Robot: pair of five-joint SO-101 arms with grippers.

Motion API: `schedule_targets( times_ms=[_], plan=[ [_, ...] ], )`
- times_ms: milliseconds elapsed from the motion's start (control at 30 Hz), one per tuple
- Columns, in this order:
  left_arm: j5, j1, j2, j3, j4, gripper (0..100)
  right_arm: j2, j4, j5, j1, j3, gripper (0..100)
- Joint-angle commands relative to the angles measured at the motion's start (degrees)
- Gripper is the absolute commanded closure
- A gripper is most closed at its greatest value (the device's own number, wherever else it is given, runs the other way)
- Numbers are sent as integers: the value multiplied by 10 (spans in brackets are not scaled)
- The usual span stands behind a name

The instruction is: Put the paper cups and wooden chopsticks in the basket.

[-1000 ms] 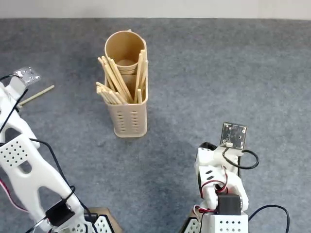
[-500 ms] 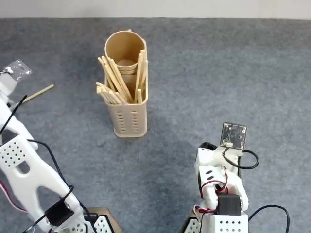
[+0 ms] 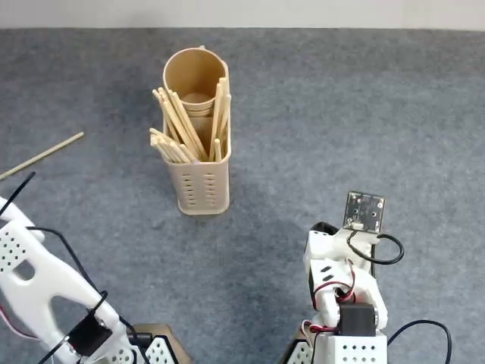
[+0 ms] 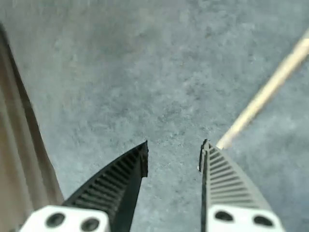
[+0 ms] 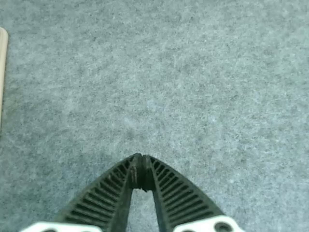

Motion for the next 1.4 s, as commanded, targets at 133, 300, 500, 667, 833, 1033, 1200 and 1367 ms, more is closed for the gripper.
schedule_targets(
  times_ms=[133,300,500,667,833,1033,1200,1367],
  plan=[
    [85,-4,45,6,-69,818,0,-1,5,6,92,994],
    [83,-4,103,4,-63,818,0,-1,5,6,92,994],
    [45,18,94,0,127,822,0,-1,5,6,92,994],
    [116,32,58,15,177,902,0,-1,5,6,92,994],
    [142,33,-7,140,177,905,0,-1,5,6,92,994],
    [171,66,-190,439,176,904,0,-1,5,6,92,994],
    [258,113,-341,574,164,904,0,-1,5,6,92,994],
    [357,153,-378,588,142,872,0,-1,5,6,92,994]
  ],
)
